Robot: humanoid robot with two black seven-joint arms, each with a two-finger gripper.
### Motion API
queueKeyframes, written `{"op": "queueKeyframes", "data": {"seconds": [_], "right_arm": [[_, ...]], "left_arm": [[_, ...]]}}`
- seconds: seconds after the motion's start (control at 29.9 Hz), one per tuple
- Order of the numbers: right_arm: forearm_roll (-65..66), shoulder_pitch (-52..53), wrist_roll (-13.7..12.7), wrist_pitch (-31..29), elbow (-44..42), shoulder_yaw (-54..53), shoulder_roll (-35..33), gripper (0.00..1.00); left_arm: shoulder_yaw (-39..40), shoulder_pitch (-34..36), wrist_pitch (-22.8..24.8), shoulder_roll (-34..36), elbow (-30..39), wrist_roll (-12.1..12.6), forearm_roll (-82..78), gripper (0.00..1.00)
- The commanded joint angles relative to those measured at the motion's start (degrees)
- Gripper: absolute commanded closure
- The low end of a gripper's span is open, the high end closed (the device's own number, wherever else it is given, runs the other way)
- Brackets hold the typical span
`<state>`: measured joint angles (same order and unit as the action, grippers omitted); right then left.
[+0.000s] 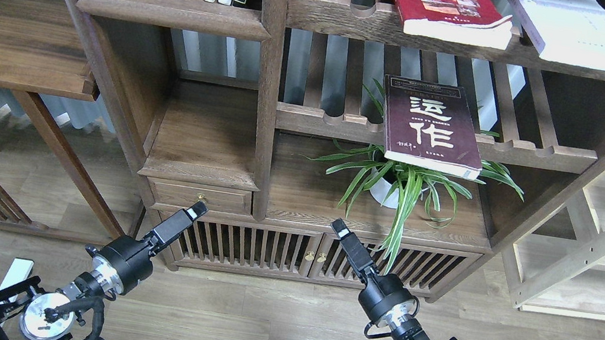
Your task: Organize books on shelf
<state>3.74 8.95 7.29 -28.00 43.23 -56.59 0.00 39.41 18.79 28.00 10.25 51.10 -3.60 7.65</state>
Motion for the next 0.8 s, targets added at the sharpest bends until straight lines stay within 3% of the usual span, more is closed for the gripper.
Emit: {"op": "queueKeyframes", "data": {"seconds": [0.0,0.13,0.77], "right_arm": [[-0.05,-0.07,0.00,0.00,0.01,-0.02,0.00,0.00],[-0.05,-0.33,0.09,0.00,0.01,-0.10,0.00,0.00],[-0.23,-0.69,0.44,0.00,0.01,-0.37,0.00,0.00]], "left_arm": [[0.49,0.02,0.00,0.03,0.22,0.79,0.17,0.00],[0.67,-0.24,0.00,0.03,0.40,4.91,0.26,0.00],[0.05,-0.86,0.00,0.38,-0.04,4.83,0.61,0.00]]}}
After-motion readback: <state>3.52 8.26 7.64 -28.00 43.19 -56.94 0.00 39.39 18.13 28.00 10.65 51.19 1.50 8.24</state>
